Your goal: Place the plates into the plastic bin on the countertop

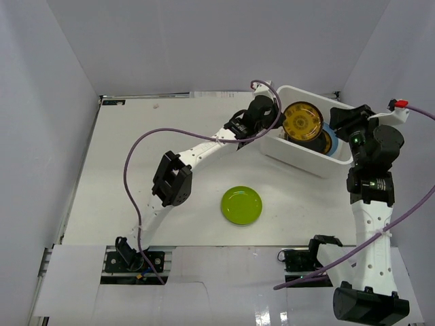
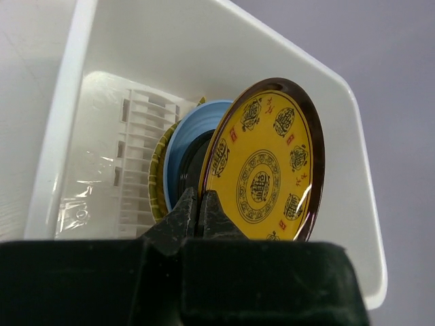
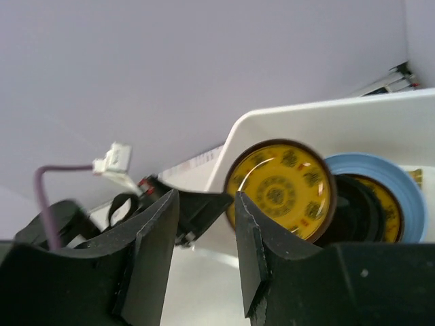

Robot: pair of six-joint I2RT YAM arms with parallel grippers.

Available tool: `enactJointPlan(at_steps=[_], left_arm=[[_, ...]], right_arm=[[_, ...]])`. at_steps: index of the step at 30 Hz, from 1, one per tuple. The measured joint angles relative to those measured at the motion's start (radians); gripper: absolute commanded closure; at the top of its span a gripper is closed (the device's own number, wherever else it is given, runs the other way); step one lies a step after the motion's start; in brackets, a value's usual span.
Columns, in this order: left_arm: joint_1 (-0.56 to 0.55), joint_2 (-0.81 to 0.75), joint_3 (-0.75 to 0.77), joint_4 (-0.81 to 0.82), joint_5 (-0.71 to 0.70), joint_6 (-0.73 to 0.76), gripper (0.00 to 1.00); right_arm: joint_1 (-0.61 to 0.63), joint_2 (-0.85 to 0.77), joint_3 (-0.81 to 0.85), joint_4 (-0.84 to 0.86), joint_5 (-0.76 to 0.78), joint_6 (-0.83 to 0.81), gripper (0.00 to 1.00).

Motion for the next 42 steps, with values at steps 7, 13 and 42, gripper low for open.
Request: enactJointPlan(at_steps=[7, 13, 42], left_arm=[[-0.008, 0.132, 0.109, -0.016, -0.006, -0.027, 0.82], [-0.006, 0.140, 0.113, -0.001, 0.001, -0.038, 0.21], [-0.008, -1.310, -1.239, -0.058, -0.014, 0.252, 0.02]], right_arm=[[0.000, -0.108, -0.142, -0.024, -0.161, 0.004, 0.56], [0.033, -0.236, -0.360, -0.045, -0.249, 0.013, 0.56], [0.574, -0.014, -0.869, 0.167, -0.149, 0.057, 0.53]])
